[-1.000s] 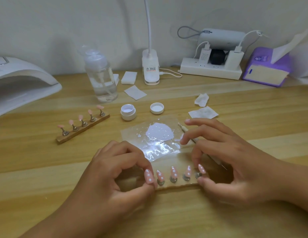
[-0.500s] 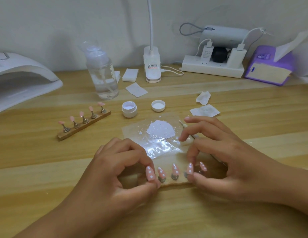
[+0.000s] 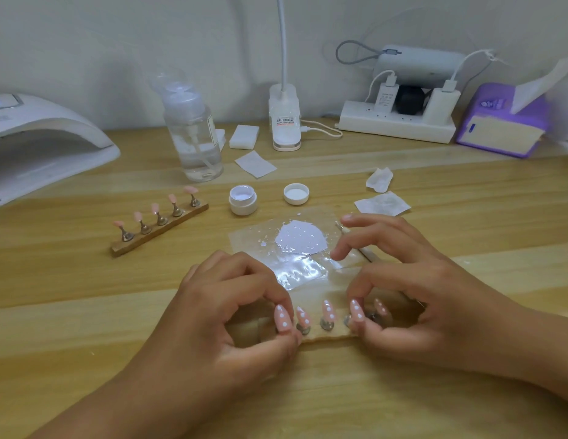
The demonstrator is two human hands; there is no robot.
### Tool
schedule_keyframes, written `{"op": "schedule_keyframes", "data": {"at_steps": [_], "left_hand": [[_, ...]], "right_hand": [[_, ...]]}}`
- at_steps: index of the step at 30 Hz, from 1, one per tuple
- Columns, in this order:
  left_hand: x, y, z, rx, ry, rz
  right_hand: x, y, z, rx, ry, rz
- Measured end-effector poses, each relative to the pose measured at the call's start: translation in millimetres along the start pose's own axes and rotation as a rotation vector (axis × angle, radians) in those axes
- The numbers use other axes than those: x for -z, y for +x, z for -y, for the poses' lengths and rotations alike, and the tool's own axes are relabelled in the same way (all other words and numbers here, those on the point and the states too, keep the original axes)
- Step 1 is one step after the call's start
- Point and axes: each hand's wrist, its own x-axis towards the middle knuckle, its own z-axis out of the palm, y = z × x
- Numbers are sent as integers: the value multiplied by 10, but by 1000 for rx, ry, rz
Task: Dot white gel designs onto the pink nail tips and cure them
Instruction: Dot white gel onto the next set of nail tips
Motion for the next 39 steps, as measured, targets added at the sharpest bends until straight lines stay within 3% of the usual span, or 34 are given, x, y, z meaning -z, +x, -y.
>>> {"op": "schedule_keyframes", "data": {"at_steps": [16, 39], "left_hand": [[-77, 43, -14, -21, 87, 11], [-64, 46, -6, -77, 11, 4]], "right_hand": [[-50, 13, -5, 7, 19, -14], [29, -5, 21, -35, 75, 57]]}}
